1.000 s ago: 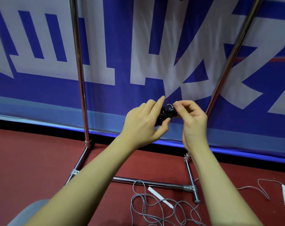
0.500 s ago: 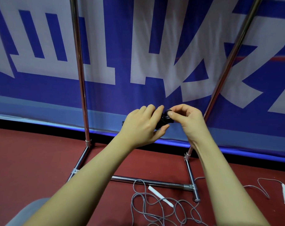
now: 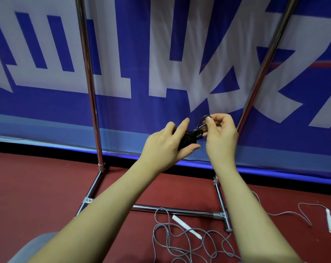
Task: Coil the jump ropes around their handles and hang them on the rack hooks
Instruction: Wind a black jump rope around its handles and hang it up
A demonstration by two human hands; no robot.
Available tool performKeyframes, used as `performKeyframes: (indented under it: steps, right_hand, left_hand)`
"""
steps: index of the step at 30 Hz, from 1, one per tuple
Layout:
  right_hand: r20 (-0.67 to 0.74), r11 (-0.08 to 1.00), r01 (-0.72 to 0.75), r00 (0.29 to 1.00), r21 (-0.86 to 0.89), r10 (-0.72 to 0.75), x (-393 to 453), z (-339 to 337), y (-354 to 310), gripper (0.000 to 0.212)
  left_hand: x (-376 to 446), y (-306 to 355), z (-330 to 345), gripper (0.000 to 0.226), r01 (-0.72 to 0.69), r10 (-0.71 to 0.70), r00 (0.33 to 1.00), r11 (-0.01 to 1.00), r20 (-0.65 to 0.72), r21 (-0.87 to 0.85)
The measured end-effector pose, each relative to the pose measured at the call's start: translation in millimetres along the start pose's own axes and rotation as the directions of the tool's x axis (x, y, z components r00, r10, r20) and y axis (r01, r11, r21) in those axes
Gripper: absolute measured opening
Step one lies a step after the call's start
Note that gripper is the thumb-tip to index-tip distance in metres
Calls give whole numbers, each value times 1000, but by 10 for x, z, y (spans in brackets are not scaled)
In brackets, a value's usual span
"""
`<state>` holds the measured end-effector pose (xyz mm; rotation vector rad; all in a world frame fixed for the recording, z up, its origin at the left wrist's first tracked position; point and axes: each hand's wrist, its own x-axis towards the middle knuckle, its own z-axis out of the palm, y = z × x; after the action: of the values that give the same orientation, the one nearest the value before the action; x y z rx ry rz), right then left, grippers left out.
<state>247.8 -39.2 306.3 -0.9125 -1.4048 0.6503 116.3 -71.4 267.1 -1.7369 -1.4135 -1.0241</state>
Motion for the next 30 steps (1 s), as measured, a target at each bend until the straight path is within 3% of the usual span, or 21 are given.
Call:
performKeyframes:
  steps: [6,14,18,23,30]
  right_hand:
    - [-87,1000,-7,996,29,10,-17,44,-58,24]
    - [-11,982,67,998,174,-66,-14,82,-441,15]
    - [43,974,85,994,211,-96,-103,118,-761,5]
    - [79,966,124,986,227,-145,-24,199,-1295,8]
    - [37,951,214,973,223,-228,375,360,-2078,6]
  left_hand:
    - [-13,38,-41,68,13,-12,1000,1000,19,-27]
    - [65,-27,-426,58,39,-37,997,999,62,-28]
    - [125,-71,-701,58,63,-63,998,998,17,6]
    - [393,-157,-1121,54,34,-31,997,998,-75,50]
    - [1093,-341,-1606,56,27,-15,987,997,-161,74]
